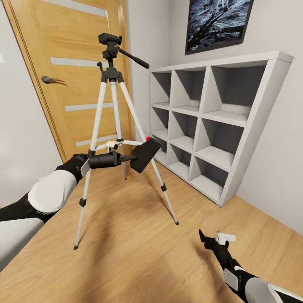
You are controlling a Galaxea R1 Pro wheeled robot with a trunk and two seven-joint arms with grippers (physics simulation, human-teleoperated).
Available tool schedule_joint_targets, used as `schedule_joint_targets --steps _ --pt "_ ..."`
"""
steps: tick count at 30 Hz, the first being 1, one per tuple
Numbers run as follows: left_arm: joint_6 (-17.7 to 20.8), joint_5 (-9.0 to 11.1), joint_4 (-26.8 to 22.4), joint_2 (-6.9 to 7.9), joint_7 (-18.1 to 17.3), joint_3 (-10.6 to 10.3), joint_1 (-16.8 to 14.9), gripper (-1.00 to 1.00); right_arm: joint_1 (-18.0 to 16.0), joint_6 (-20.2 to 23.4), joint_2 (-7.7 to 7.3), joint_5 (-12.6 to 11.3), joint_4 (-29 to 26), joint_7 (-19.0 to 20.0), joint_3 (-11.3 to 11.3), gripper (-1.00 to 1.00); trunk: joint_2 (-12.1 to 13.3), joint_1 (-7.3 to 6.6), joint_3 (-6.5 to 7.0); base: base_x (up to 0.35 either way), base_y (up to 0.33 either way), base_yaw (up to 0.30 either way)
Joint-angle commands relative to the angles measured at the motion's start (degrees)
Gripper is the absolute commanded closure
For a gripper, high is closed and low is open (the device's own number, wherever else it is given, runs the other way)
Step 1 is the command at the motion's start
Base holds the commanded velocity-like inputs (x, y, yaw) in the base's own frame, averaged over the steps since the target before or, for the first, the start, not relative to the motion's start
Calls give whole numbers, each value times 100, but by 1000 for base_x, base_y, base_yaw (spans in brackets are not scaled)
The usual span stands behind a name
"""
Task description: Attach the digital camera to the camera tripod in the bedroom.
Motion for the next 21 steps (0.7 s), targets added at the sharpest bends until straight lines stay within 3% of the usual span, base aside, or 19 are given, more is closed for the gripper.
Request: schedule_joint_targets --steps 1,8,17,21 --pt "50 -63 -3 -2 -31 54 -5 100 6 -25 -4 3 70 9 -47 -100 0 -4 17 0 0 0" --pt "50 -71 -3 14 -31 -9 -5 100 218 -32 -11 3 242 -196 -40 -100 9 -22 172 0 0 0" --pt "54 -72 -3 183 -31 -78 -5 100 429 -29 -43 3 266 -1400 -34 -100 21 -45 372 0 0 0" --pt "57 -72 -3 204 -31 -116 -5 100 521 -29 -47 8 269 -1586 -19 -100 26 -55 460 0 0 0"
